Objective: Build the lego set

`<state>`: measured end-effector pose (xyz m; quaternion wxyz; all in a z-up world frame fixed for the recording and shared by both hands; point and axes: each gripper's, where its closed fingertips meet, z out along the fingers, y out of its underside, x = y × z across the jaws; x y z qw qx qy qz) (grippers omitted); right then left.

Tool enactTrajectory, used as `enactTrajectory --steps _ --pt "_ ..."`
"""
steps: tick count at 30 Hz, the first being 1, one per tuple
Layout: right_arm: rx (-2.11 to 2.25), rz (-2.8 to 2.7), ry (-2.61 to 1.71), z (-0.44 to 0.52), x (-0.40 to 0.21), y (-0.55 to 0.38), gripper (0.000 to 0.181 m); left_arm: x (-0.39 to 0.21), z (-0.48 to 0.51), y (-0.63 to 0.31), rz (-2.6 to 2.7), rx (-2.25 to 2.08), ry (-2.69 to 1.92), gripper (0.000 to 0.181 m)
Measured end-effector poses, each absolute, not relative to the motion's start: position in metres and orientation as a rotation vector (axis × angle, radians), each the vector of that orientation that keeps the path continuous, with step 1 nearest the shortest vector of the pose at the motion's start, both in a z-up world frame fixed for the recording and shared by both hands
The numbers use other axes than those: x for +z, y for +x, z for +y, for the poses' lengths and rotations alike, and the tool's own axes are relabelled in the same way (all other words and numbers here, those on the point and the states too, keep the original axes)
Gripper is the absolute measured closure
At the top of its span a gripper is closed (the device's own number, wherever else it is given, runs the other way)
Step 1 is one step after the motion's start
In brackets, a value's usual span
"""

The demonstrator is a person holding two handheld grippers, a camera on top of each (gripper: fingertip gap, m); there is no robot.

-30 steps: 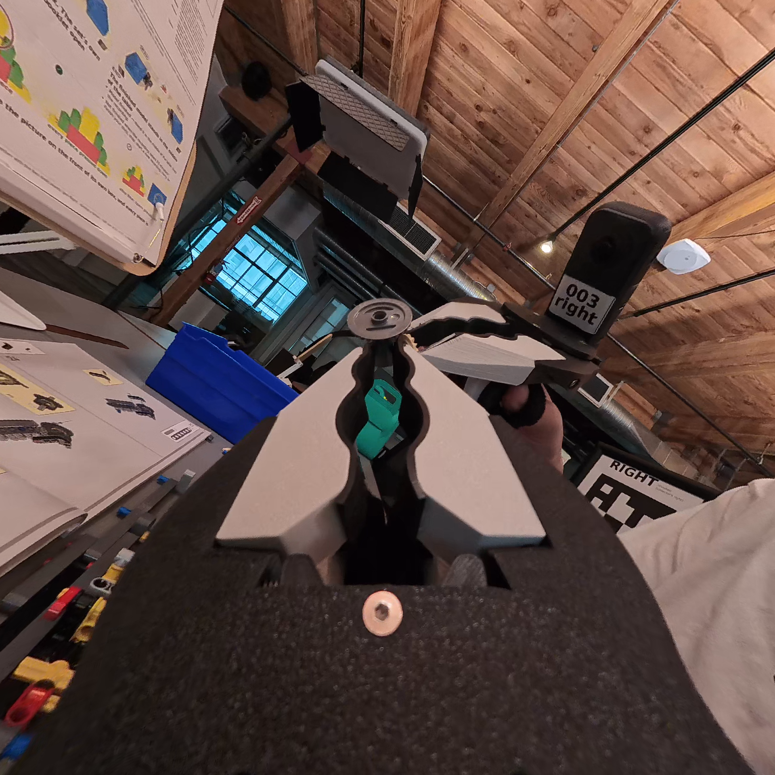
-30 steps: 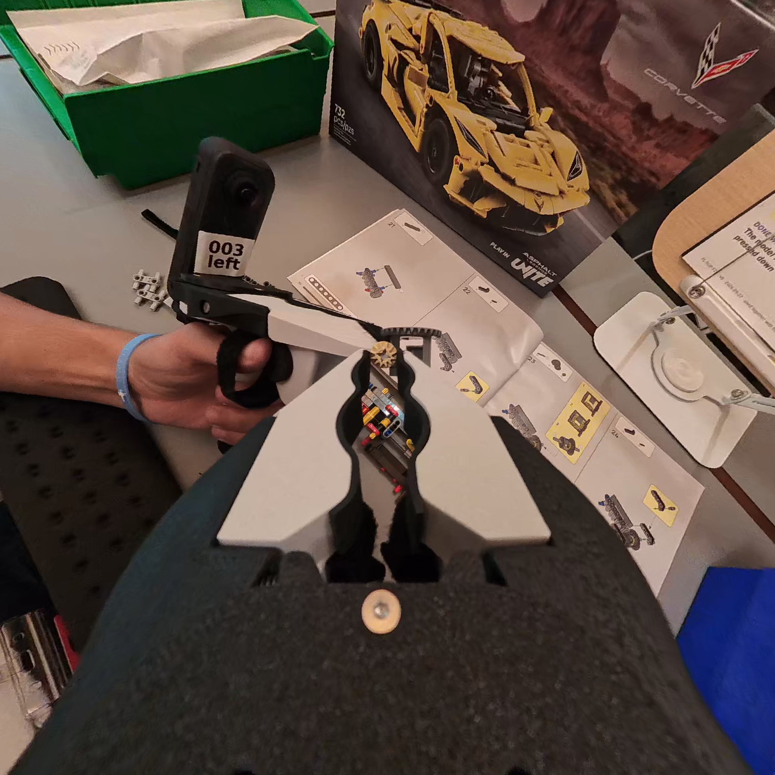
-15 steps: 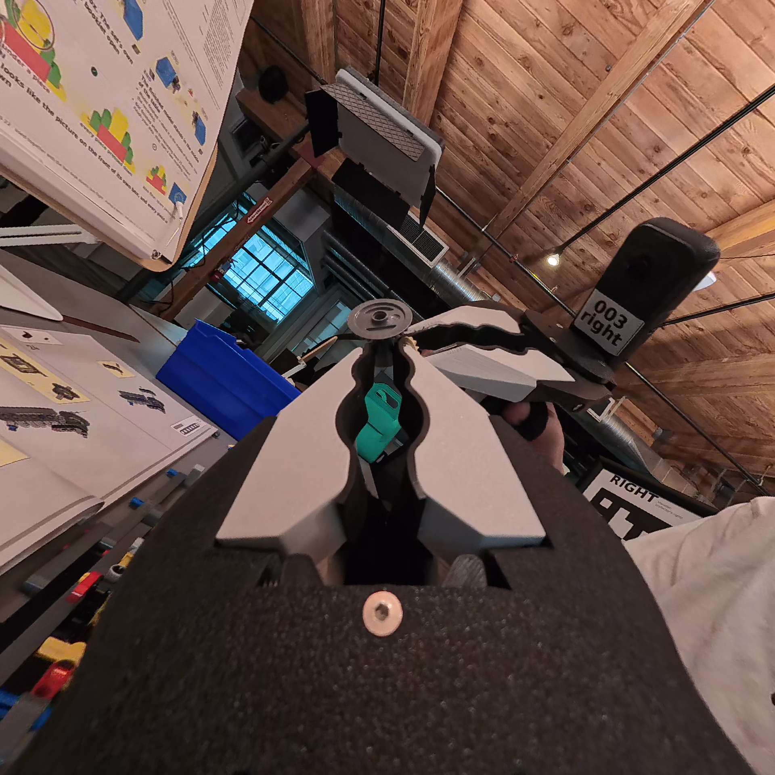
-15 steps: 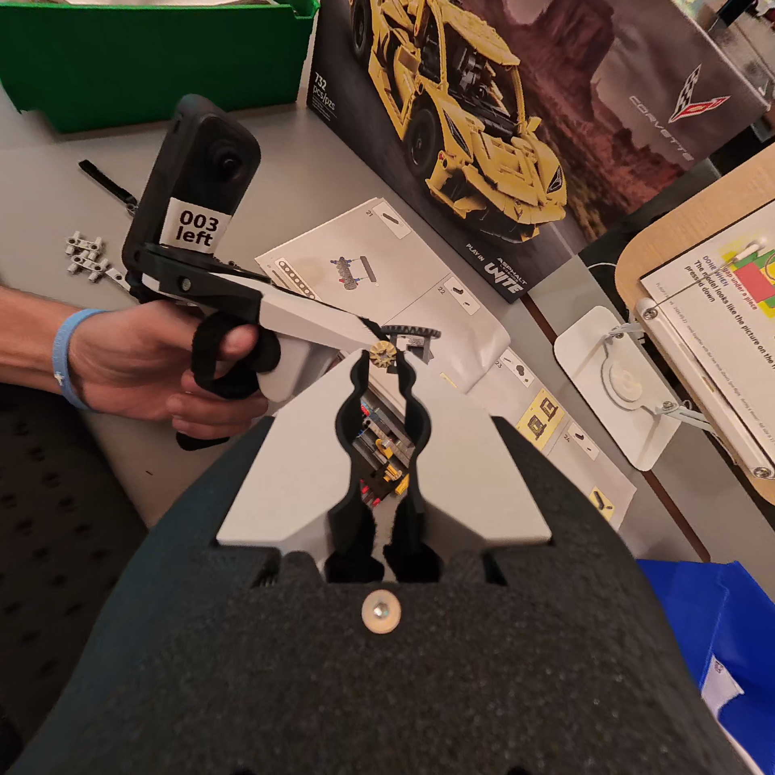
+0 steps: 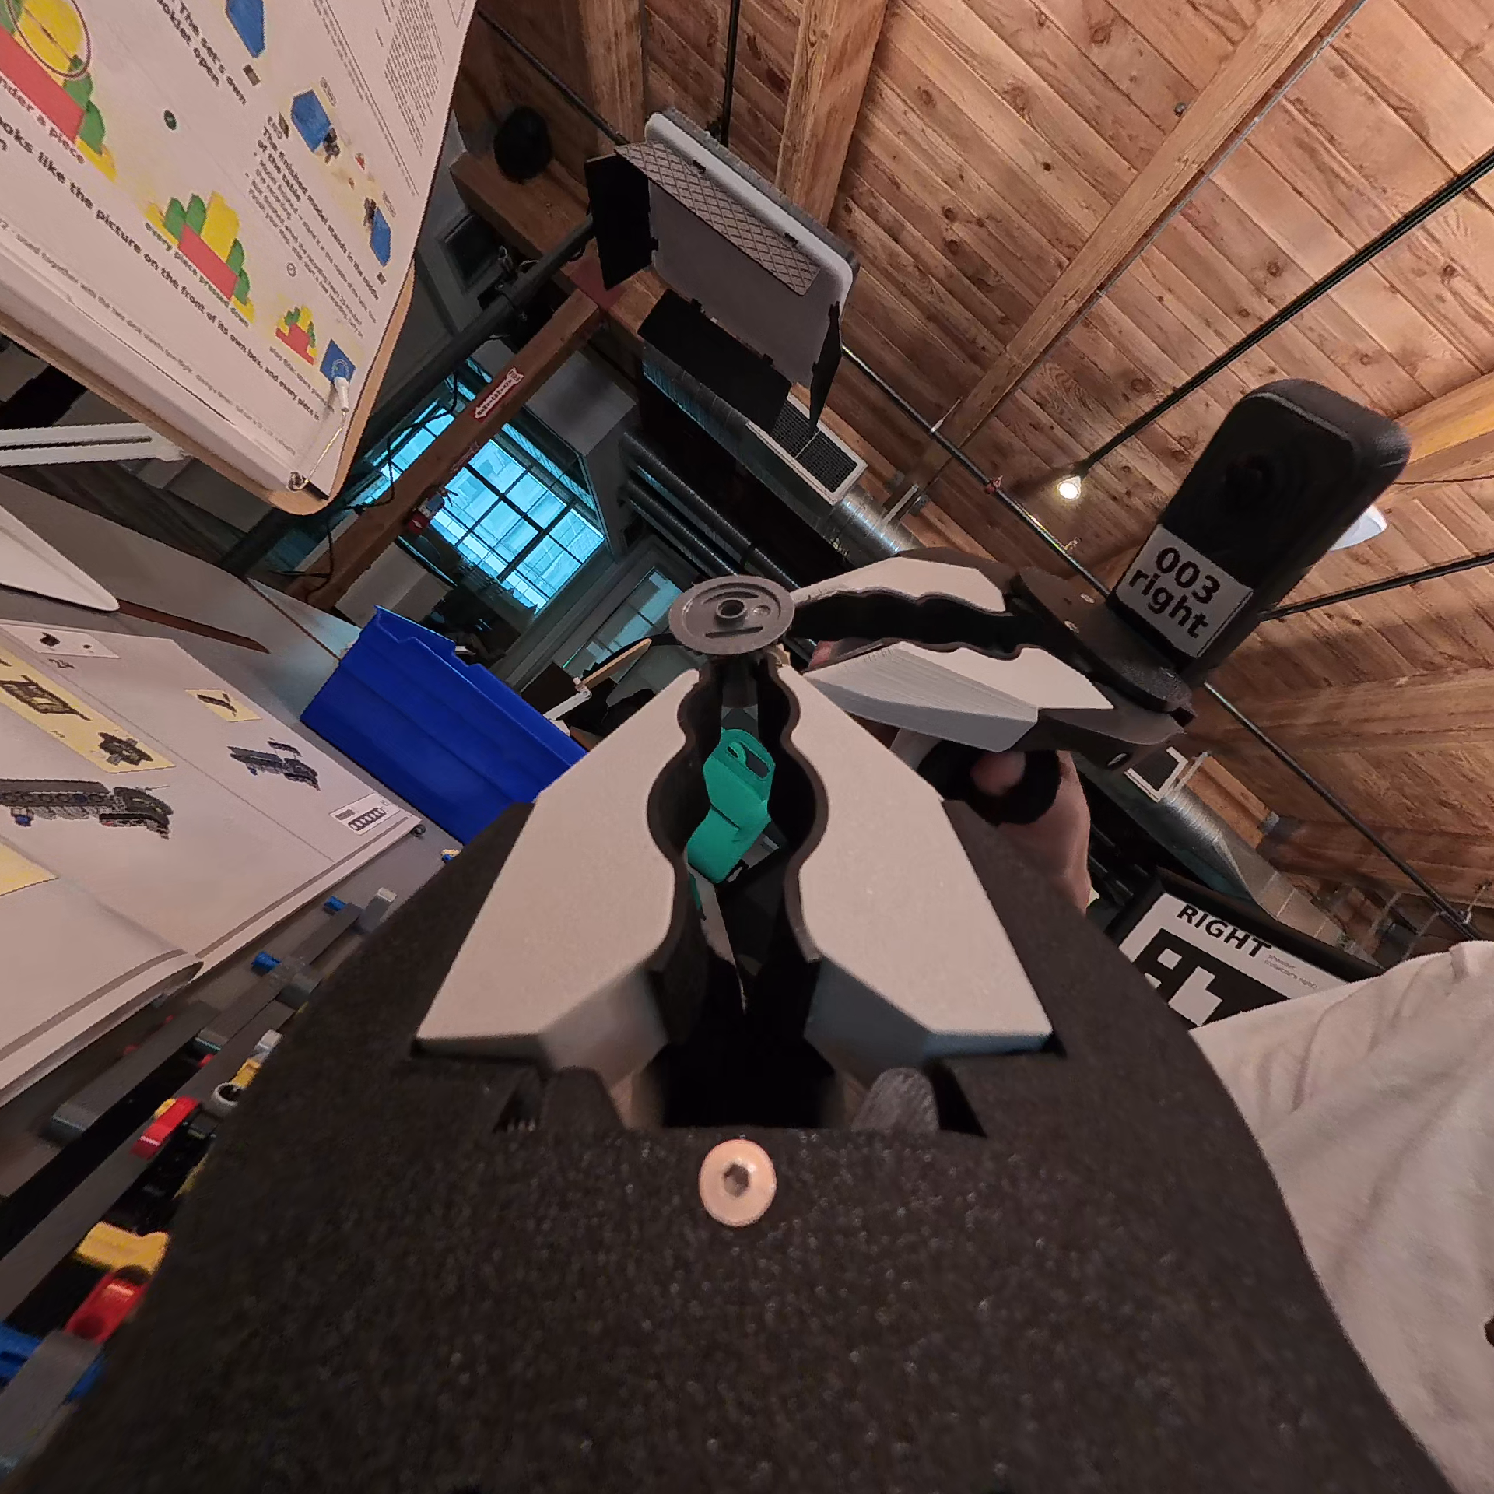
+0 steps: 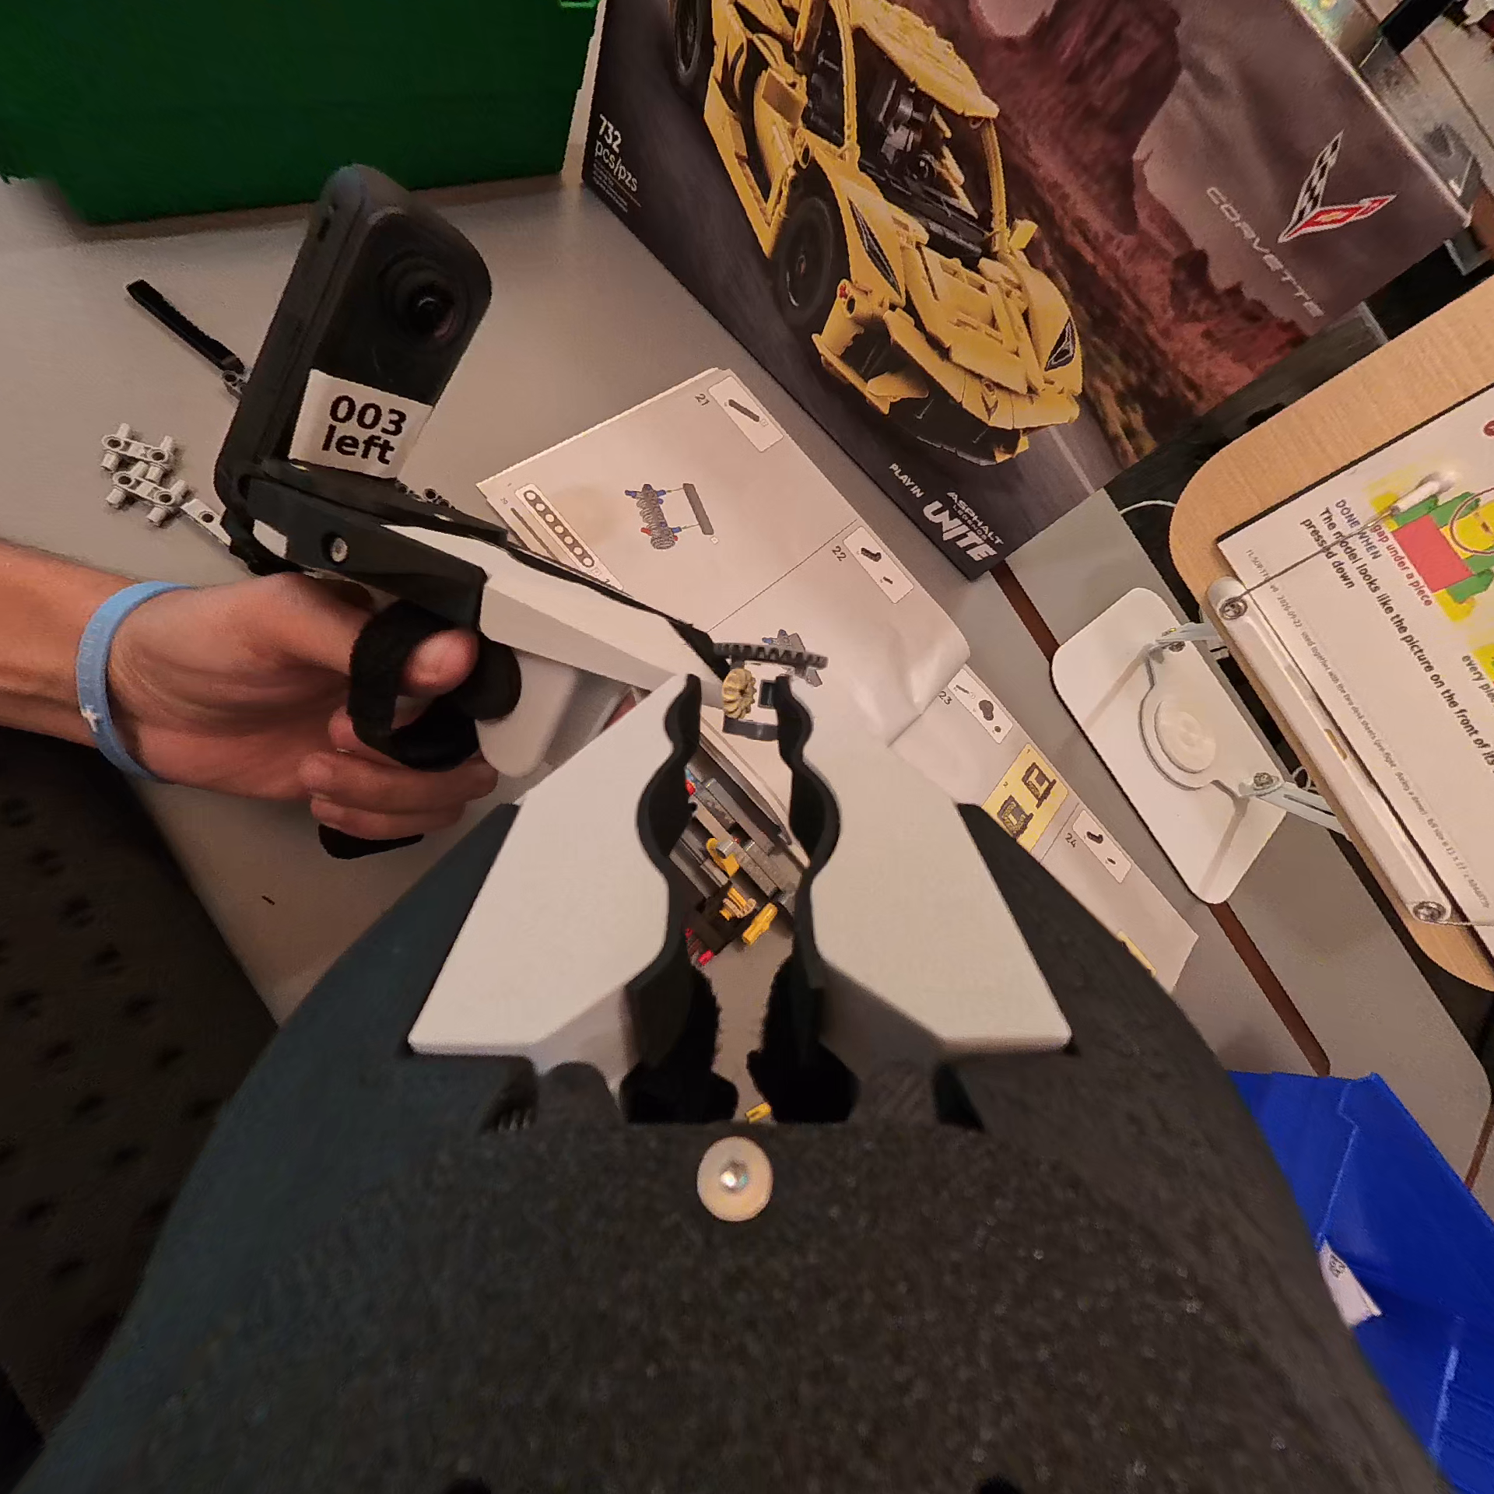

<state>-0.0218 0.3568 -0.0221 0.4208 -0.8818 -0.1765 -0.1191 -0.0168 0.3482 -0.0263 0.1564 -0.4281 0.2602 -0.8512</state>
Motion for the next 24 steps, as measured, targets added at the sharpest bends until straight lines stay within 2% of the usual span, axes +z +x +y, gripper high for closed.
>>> enactTrajectory --steps 13,24 --pt "-0.283 -0.478 -2.183 0.3534 -0.0175 -0.0298 0.165 -0.0256 0.3496 -0.0176 0.748 -2.434 -1.221 0.174" --pt "-0.293 -0.493 -2.176 0.3500 -0.0197 -0.0268 0.176 -0.0239 0.3442 -0.0190 0.798 -2.404 -1.192 0.174"
